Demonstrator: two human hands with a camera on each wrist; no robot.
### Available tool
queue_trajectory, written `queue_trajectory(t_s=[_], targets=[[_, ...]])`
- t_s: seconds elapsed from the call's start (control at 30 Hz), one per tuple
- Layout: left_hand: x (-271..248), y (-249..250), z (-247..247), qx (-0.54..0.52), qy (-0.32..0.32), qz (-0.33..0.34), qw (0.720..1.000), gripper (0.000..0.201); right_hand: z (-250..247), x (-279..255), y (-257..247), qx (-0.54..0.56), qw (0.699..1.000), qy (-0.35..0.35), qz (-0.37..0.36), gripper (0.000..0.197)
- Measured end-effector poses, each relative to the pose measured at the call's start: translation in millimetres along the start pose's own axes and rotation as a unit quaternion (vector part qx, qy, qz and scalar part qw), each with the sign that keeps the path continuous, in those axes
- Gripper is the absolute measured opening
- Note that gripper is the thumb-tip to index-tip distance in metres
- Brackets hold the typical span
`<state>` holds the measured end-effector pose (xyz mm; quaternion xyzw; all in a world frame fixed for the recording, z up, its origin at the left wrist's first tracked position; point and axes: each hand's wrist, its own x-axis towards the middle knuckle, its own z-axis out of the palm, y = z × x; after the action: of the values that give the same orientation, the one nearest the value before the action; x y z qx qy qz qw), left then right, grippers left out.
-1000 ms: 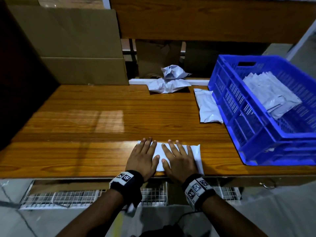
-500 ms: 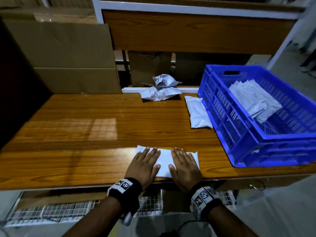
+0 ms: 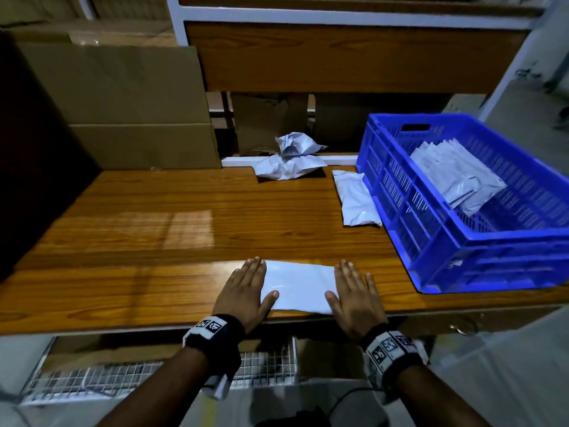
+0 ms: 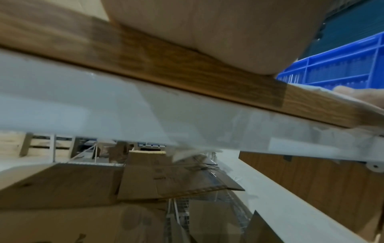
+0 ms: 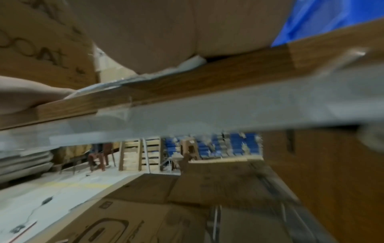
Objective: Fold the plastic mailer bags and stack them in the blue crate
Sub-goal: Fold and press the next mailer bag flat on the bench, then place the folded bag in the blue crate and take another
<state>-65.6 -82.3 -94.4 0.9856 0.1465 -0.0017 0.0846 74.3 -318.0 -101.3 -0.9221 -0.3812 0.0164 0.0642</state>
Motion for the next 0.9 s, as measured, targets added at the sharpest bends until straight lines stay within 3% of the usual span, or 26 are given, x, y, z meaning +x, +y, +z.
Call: queue_trajectory(t_s=[0.2,0.3,0.4,0.53,0.63,0.73,0.8,0.9], targets=[[2,-6,0,0.001,-0.015,0.017,1.000,0.103,-9,-2,-1,-0.013,1.000,-0.019,0.004,0.081],[-1,-14,-3,-0.017,-0.009,0.050,0.999,0.105,-20,-12,-13,-0.063,0.991,0.006,-0.114,0.072],[-9,-20,-10,-0.023,0.017,0.075,0.997,0.092,-16,-22,-36,-0.098,0.959,0.009,-0.264,0.067],[-16,-31,-28,-0.059,0.035,0.008,0.998,0.082,-26,-33,-47,-0.140,0.935,0.048,-0.323,0.064],[-12,-39,-50,-0.119,0.070,0.007,0.990,0.077,-52,-37,-44,-0.114,0.949,0.023,-0.292,0.060],[0,-40,-70,-0.164,0.119,0.032,0.979,0.066,-89,-30,-42,0.017,0.977,-0.005,-0.212,0.054],[15,-35,-83,-0.182,0.134,0.061,0.972,0.063,-111,-27,-34,0.074,0.988,0.041,-0.129,0.052],[43,-19,-101,-0.172,0.118,0.117,0.971,0.066,-157,-25,-16,0.138,0.980,0.123,-0.067,0.050]])
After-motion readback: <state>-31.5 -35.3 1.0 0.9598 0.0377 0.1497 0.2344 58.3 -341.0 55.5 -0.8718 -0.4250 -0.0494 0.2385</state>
